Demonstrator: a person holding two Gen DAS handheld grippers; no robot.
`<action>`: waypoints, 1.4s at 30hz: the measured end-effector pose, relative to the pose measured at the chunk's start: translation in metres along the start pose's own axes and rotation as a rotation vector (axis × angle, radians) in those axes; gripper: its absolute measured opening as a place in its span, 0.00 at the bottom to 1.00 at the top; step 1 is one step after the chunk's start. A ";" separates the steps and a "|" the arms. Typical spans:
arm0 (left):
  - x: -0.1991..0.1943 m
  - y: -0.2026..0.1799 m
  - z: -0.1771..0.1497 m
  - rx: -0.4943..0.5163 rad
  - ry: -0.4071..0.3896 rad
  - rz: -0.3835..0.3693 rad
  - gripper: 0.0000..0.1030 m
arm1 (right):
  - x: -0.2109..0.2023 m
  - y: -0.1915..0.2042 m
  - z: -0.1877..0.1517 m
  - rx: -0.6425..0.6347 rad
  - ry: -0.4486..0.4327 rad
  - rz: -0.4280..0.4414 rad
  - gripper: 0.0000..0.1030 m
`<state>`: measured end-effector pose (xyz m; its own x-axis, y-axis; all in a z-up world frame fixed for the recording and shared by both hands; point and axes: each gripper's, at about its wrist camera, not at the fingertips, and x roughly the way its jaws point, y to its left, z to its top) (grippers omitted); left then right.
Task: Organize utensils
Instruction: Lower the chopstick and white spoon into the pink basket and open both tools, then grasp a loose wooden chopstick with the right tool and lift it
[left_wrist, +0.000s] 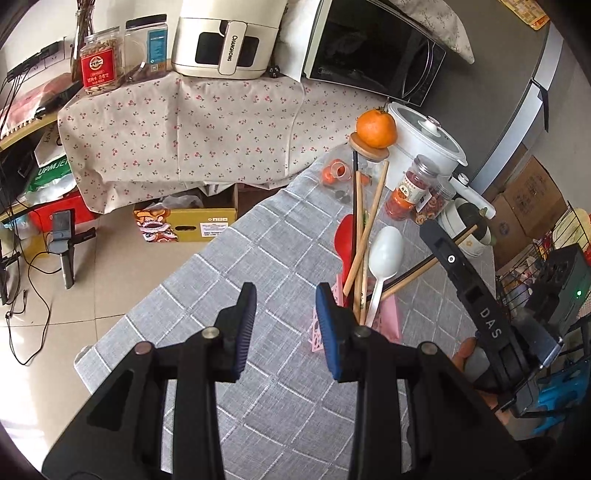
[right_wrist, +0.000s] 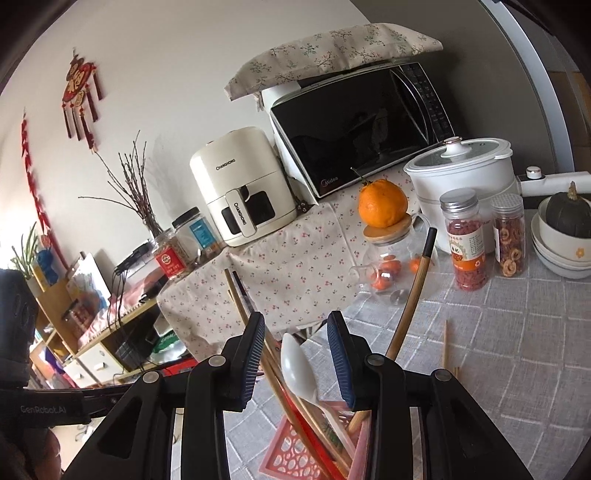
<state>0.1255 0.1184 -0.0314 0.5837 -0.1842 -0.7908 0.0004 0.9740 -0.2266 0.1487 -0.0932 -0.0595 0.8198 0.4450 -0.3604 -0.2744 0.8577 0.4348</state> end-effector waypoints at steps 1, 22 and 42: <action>0.001 -0.001 -0.001 0.000 0.007 -0.004 0.34 | -0.004 0.002 0.003 -0.013 0.004 0.001 0.37; 0.018 -0.029 -0.033 0.025 0.154 -0.030 0.72 | -0.075 -0.068 0.040 -0.054 0.358 -0.266 0.69; 0.055 -0.039 -0.038 0.136 0.283 -0.003 0.74 | 0.034 -0.146 -0.013 0.091 0.777 -0.415 0.46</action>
<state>0.1270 0.0652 -0.0874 0.3342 -0.1976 -0.9216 0.1218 0.9786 -0.1657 0.2094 -0.1998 -0.1460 0.2625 0.1804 -0.9479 0.0378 0.9797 0.1969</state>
